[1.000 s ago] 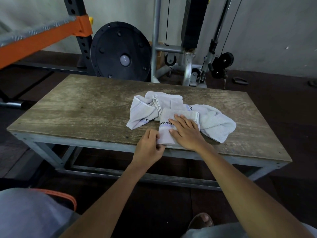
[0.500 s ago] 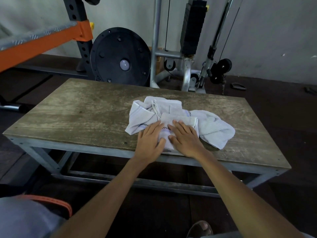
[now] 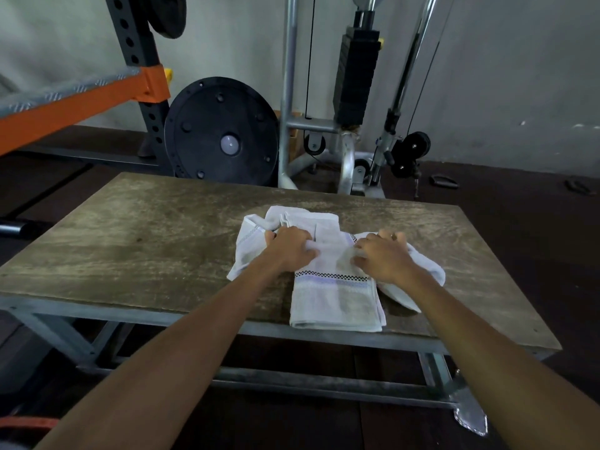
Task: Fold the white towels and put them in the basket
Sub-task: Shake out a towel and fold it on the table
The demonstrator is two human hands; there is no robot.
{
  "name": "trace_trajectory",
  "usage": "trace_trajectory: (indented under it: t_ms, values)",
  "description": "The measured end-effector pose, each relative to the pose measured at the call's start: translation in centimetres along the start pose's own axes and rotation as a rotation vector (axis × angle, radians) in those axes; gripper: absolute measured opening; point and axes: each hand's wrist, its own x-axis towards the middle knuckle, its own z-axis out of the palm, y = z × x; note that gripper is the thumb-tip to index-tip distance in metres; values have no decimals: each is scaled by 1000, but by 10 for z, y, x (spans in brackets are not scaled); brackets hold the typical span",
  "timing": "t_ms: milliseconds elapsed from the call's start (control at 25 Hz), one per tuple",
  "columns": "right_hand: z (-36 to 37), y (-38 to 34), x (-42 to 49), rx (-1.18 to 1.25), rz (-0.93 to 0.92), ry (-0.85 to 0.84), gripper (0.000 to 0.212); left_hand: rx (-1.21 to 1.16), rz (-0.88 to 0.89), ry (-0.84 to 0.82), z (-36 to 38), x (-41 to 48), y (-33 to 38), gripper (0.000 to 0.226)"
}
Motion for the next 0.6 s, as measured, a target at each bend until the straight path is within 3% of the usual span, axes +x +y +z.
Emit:
trace_trajectory:
  t_ms: [200,280,360,480,600]
  values:
    - [-43,10,12,539,-46,-279,20,-337,20,-156,-25,-18,-16,21]
    - [-62,1,22,616,-96,-235,18,-548,-60,-190,-34,-32,-24,22]
    - [-71,-26,31,685,-145,-136,17,-747,-164,-243,-35,-46,-33,38]
    - [-64,-75,39,800,-194,-58,27,-814,-256,-316,-21,-70,-50,44]
    - [-37,-97,21,601,-158,-13,41,-836,-369,-271,-6,-88,-58,31]
